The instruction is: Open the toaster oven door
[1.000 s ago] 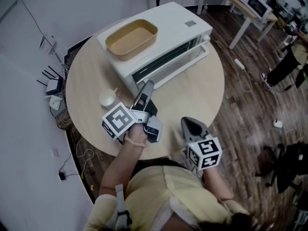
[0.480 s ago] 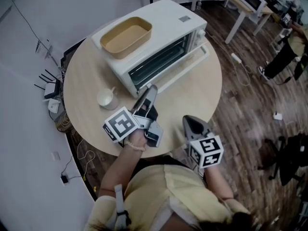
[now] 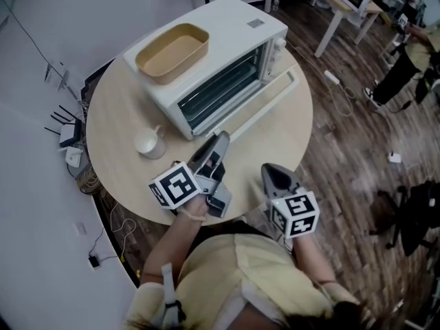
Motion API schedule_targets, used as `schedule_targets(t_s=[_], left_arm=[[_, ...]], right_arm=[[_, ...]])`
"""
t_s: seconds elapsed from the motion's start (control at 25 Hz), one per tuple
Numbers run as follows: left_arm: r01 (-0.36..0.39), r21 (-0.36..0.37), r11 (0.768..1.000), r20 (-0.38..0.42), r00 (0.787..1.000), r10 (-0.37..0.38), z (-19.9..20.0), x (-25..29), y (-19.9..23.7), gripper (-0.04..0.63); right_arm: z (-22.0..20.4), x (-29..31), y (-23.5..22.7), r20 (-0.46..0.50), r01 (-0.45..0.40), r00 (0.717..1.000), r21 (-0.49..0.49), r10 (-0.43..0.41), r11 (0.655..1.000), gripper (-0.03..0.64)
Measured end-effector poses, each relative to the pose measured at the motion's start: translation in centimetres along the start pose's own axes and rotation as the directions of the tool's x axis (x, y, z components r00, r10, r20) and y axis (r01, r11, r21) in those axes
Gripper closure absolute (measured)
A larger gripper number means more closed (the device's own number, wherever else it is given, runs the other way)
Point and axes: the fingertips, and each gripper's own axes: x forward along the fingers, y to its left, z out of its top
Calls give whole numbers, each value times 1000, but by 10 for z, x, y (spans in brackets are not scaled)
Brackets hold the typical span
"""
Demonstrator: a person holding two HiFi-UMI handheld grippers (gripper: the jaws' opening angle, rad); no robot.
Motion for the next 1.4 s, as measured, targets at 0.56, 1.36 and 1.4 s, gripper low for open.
schedule_targets(t_s=[0.56,1.36,1.4], left_arm=[[32,67,997,-137,990,-22,-31,-1,10,497],[51,202,978,-299,954,12,-83,-4,26,497],[49,205,978,-302,953,15,-85,-5,26,497]], right_arm=[[-5,0,-9,-17,52,999,22,-51,998,614],[-16,-16,-22,-20,123,992,69,-121,990,614],[-17,-17,-22,-20,124,992,70,-123,990,614]])
